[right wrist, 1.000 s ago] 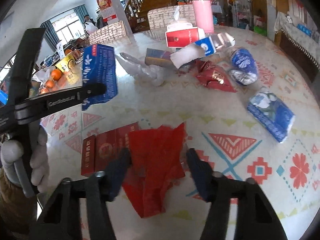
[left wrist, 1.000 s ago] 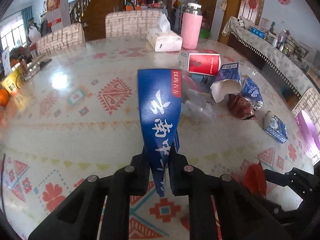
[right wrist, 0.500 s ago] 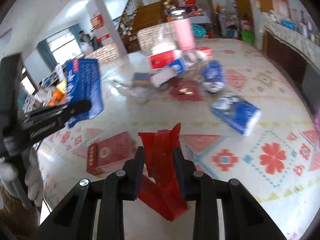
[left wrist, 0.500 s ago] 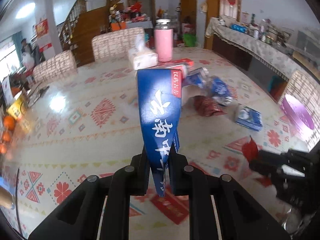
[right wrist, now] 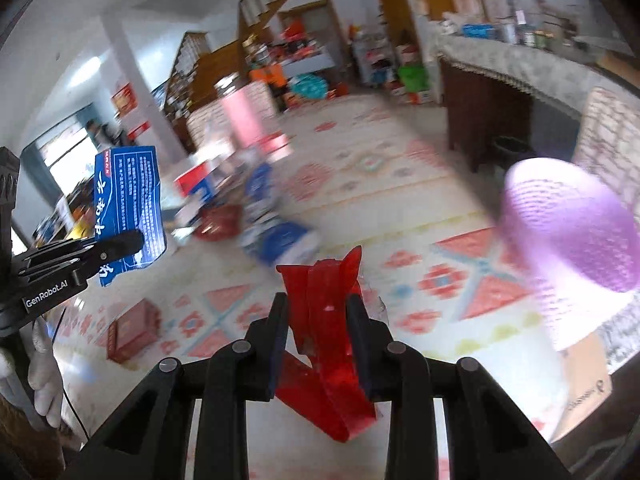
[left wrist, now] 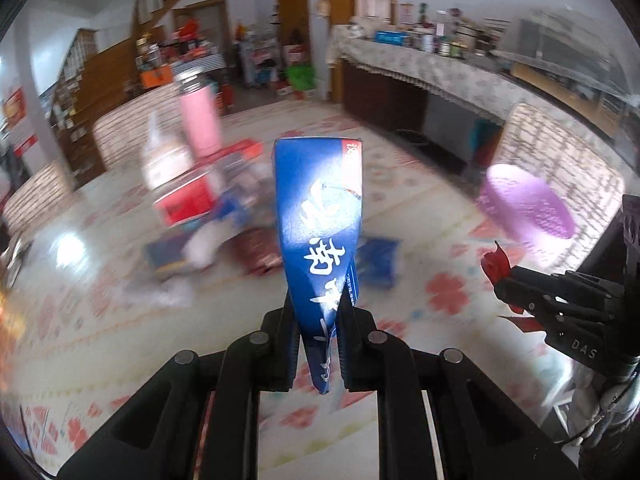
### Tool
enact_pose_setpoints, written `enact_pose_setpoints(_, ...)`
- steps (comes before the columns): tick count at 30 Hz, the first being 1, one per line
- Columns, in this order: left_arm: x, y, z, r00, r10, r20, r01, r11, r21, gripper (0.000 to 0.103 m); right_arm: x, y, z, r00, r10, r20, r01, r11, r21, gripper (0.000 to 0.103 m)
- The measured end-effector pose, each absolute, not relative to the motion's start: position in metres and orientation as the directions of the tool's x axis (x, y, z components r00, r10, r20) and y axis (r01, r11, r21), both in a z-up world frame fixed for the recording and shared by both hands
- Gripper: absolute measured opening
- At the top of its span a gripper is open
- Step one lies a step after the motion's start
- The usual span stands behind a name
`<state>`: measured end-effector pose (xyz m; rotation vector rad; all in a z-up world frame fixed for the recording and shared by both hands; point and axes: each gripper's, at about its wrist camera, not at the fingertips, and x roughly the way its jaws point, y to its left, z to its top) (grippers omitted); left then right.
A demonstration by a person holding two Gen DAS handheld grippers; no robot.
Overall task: Collect trash
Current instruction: 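Carry both items to the purple basket and open both tools to drop them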
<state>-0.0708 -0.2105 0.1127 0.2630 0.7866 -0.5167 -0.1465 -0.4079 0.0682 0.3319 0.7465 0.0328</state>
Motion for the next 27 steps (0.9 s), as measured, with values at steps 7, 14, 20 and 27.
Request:
enact_pose_setpoints(7,-0.064,-0.316,0.133,0.507,-0.465,-0.726,0.676,0.737,0.001,0.015,-0.171,-0.507,0.079,0.759,-0.043,-0.65,0.288,0.917,0.276,0.032)
enact_pose_setpoints(14,-0.06,-0.427,0.14,0.39,-0.551,-0.738,0.784,0.619,-0.049,0.015,-0.181,-0.596,0.074,0.742,-0.131,-0.658,0.428,0.848,0.313,0.032)
enact_pose_setpoints(20,-0.051,-0.505,0.124,0.296,-0.56,-0.773,0.821,0.563,-0.094,0.016,-0.171,-0.634,0.061,0.72,-0.14,-0.68,0.472,0.816,0.332,0.032)
enact_pose_setpoints(27,-0.042,-0.53,0.099,0.291,-0.545,-0.786,0.805,0.584,-0.107,0.071,-0.161,-0.651,0.046,0.71,-0.142,-0.689,0.498,0.793,0.35,0.072)
